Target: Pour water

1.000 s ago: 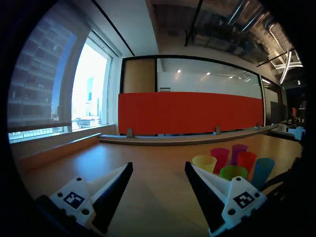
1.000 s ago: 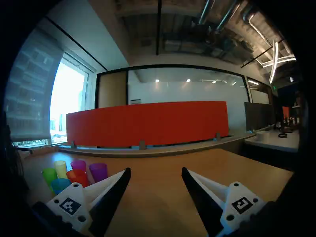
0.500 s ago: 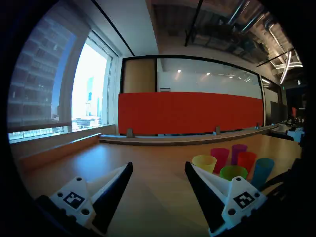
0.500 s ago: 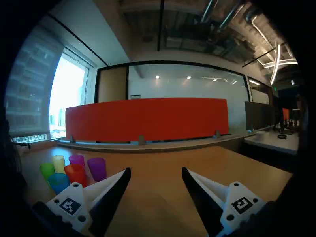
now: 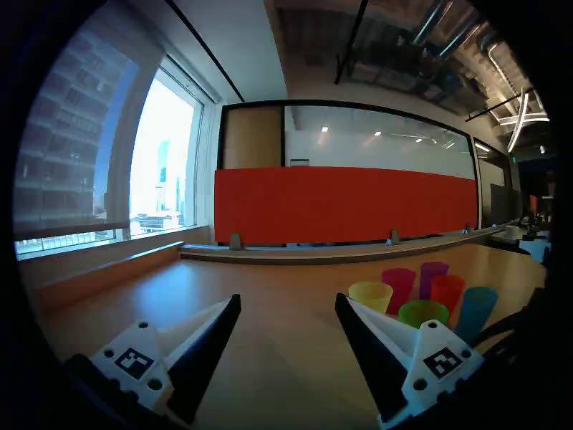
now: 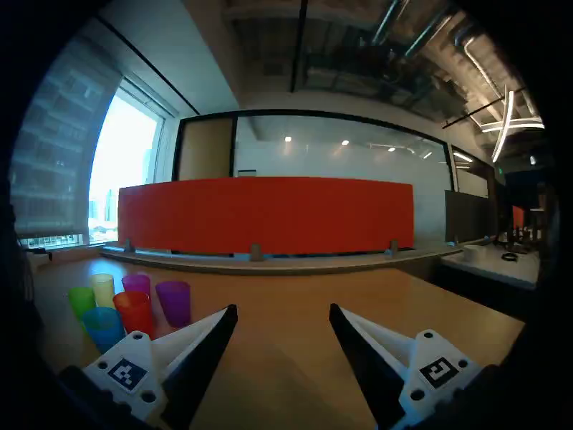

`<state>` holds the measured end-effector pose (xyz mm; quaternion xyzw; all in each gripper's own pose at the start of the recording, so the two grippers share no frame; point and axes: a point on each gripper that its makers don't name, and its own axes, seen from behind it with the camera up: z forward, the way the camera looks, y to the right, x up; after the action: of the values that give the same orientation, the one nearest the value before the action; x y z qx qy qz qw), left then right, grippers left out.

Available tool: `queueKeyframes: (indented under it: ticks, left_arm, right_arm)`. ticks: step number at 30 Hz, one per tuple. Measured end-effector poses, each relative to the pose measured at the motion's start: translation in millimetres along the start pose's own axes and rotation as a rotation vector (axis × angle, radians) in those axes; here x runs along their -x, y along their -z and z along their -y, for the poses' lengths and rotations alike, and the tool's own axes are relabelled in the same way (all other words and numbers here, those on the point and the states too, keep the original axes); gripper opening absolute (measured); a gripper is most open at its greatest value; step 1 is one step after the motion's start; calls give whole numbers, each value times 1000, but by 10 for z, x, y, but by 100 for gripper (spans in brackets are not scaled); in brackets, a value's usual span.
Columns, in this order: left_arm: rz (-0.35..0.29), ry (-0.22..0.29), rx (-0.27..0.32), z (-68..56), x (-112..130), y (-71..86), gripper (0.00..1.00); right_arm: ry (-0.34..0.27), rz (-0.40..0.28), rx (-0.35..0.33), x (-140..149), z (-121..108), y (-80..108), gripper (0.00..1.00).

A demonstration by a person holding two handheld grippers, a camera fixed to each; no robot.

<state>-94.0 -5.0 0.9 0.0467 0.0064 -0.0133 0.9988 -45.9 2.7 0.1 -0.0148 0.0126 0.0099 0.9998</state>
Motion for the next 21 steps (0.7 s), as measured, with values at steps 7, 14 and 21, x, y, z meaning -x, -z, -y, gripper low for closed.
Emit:
queueKeyframes:
  ticks: [7,14,21]
  left_arm:
    - [0,0,0,0,2,3,98]
    - [0,0,0,-3,1,3,98]
    - [0,0,0,-3,-3,2,98]
  right_arm:
    - [0,0,1,7,-4,-3,99]
    - [0,1,1,15,-6,-5,99]
    - [0,1,1,11,-7,-5,99]
